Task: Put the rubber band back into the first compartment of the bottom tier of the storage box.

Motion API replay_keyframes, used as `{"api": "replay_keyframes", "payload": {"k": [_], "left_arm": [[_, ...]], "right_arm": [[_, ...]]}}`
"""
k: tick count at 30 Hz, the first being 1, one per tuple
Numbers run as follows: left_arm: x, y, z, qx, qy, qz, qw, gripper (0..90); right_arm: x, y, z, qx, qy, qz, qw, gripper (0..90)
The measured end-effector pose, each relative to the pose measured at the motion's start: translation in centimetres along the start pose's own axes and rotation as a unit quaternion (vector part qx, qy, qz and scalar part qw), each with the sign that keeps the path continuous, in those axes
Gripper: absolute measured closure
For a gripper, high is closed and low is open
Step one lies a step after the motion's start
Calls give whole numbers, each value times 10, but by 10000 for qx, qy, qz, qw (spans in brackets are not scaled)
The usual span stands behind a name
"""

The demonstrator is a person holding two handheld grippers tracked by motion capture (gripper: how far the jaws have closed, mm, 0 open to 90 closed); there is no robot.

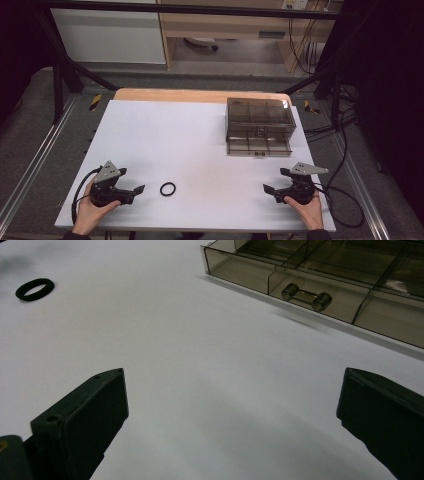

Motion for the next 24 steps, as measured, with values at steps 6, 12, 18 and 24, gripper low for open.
{"api": "replay_keyframes", "payload": {"k": [6, 12, 18, 24], "left_arm": [[5, 6, 4, -33, -43, -21, 10000, 66], [9, 10, 8, -70, -105, -75, 9999, 67], [17, 17, 15, -101, -191, 8, 9998, 67], [24, 24, 27, -108, -282, 105, 9995, 69]], "right_arm": [[0, 0, 0, -18, 1, 25, 10000, 8], [0, 0, 0, -16, -3, 30, 10000, 8], [0, 0, -1, -14, -3, 32, 10000, 8], [0, 1, 0, -4, -9, 16, 10000, 8]]}}
Point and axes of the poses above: each handheld gripper's, and its own axes: z roughly forward along the jaws, x roughly out of its top, y roughly to its right, the point moved 8 cm from there along z, roughly forward along the jaws, and after that the axes turned 13 degrees about y, right-handed, at the moved point
